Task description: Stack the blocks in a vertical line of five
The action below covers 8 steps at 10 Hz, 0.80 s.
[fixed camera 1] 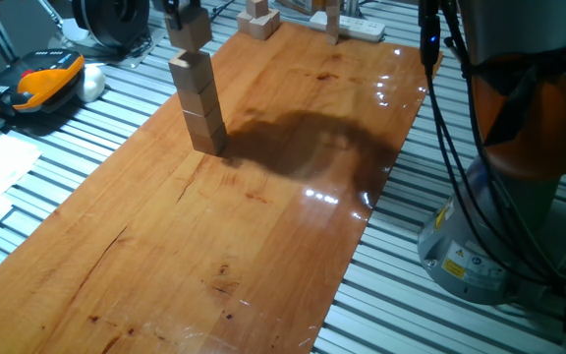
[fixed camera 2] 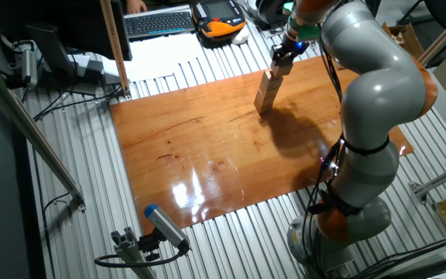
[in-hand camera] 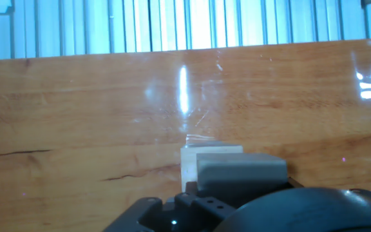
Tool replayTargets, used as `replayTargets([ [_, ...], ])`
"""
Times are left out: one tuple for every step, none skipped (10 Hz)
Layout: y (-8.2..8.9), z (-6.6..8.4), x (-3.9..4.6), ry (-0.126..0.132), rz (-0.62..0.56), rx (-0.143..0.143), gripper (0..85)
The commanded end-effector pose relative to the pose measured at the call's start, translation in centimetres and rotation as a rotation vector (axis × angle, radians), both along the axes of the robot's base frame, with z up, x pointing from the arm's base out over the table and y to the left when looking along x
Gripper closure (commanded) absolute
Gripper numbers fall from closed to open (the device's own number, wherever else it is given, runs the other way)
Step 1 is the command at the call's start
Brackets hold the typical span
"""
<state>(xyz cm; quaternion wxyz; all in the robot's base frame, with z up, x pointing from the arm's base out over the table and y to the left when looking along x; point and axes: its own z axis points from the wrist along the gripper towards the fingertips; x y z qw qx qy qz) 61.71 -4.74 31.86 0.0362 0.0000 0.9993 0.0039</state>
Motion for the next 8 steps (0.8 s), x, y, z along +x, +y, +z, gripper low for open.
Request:
replayTargets([
  [0.18, -0.18, 0.17, -0.002, 0.009, 0.003, 85.0],
  [0.46, -0.27, 0.34, -0.002, 0.017, -0.006, 85.0],
  [0.71, -0.32, 0.48, 0.0, 0.017, -0.008, 85.0],
  [0.88, -0.33, 0.56, 0.003, 0.014, -0.006, 85.0],
  [1.01, -0.36, 0.62, 0.006, 0.014, -0.006, 85.0],
  [1.03, -0.51, 0.7, 0.009, 0.02, -0.009, 85.0],
  [1.09, -0.77, 0.82, 0.009, 0.025, -0.011, 85.0],
  [1.09, -0.81, 0.84, 0.009, 0.026, -0.013, 85.0],
])
